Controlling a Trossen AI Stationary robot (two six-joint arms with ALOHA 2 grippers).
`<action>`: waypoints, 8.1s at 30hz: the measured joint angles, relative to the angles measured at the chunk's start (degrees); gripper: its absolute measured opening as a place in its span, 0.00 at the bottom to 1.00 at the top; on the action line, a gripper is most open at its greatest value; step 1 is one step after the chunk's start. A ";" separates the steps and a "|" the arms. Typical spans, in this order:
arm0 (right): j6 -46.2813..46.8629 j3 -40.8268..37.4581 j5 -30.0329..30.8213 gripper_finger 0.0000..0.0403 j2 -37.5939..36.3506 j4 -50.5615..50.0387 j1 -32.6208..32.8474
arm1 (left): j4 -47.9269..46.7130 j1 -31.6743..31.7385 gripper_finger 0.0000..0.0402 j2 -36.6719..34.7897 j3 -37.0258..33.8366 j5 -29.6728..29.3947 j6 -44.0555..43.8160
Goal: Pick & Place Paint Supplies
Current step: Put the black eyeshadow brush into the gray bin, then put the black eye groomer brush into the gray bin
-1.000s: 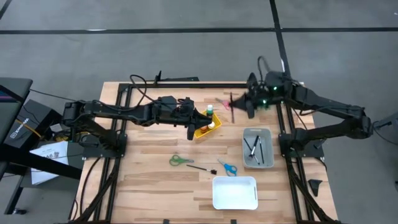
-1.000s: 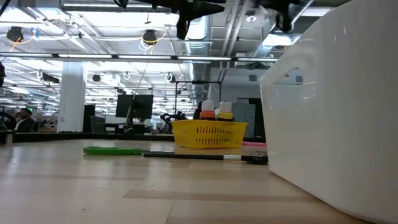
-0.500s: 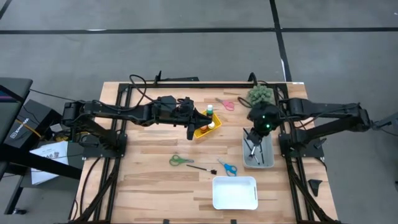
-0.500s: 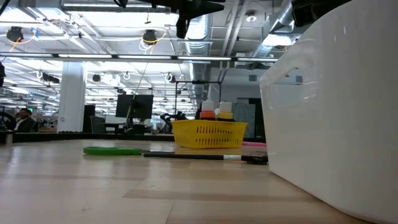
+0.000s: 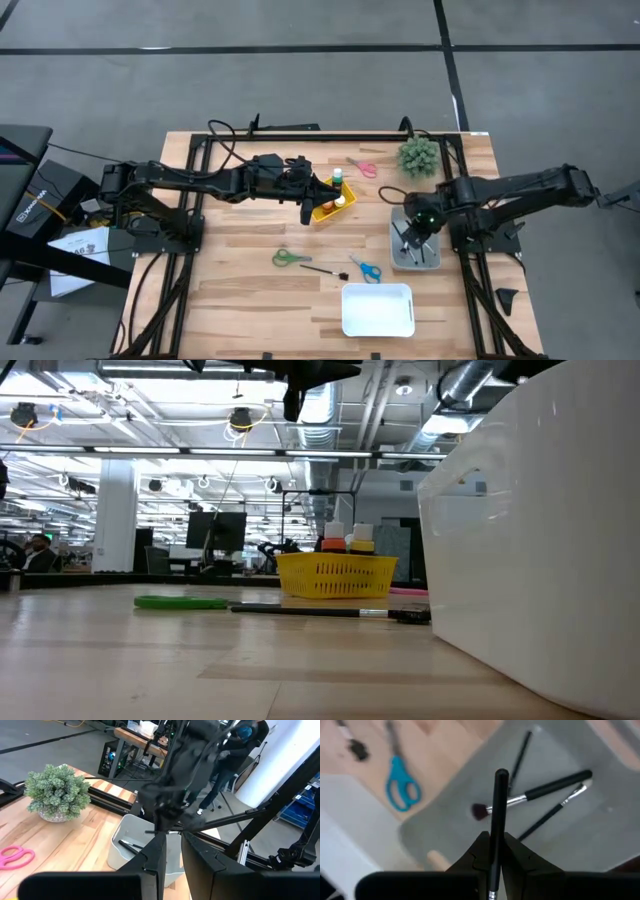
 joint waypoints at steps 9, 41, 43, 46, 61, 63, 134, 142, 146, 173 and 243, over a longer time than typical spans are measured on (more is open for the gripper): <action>3.86 -8.51 1.72 0.04 -0.04 10.12 -1.51 | 0.02 0.00 0.13 0.00 0.00 0.00 0.11; 4.47 -9.87 0.22 0.18 -2.52 15.53 -0.69 | 0.09 -0.26 0.12 0.00 0.00 0.02 0.17; 5.78 -9.87 0.18 0.18 -3.37 15.99 -0.66 | 0.09 -0.54 0.12 0.00 0.00 0.02 0.18; 7.26 -9.87 0.18 0.18 -4.80 16.84 -0.66 | -0.02 -1.25 0.12 0.00 0.00 0.19 0.22; 7.01 -9.87 0.22 0.18 -9.58 30.54 -0.66 | -15.47 -12.14 0.17 -1.69 0.07 1.38 16.01; 6.72 -9.87 0.28 0.18 -9.59 32.49 -0.66 | -14.47 -13.35 0.19 -2.77 0.02 -1.57 18.08; -5.53 -9.85 5.64 0.18 -9.57 101.72 2.67 | -14.12 -16.83 0.24 32.64 10.38 4.55 35.25; -4.66 -9.85 5.66 0.18 -9.57 100.29 2.67 | -11.04 -15.32 0.24 32.81 8.90 6.13 36.05; -4.57 -9.85 5.66 0.18 -9.57 99.56 2.67 | -9.32 -14.39 0.24 32.81 6.73 6.12 36.17; -1.93 -9.85 5.66 0.18 -9.59 97.17 1.79 | -4.98 -13.84 0.24 36.84 4.58 7.78 35.46; -38.61 -1.82 -7.91 0.18 -9.35 91.04 2.41 | 19.00 -10.76 0.00 8.68 4.33 9.04 -0.70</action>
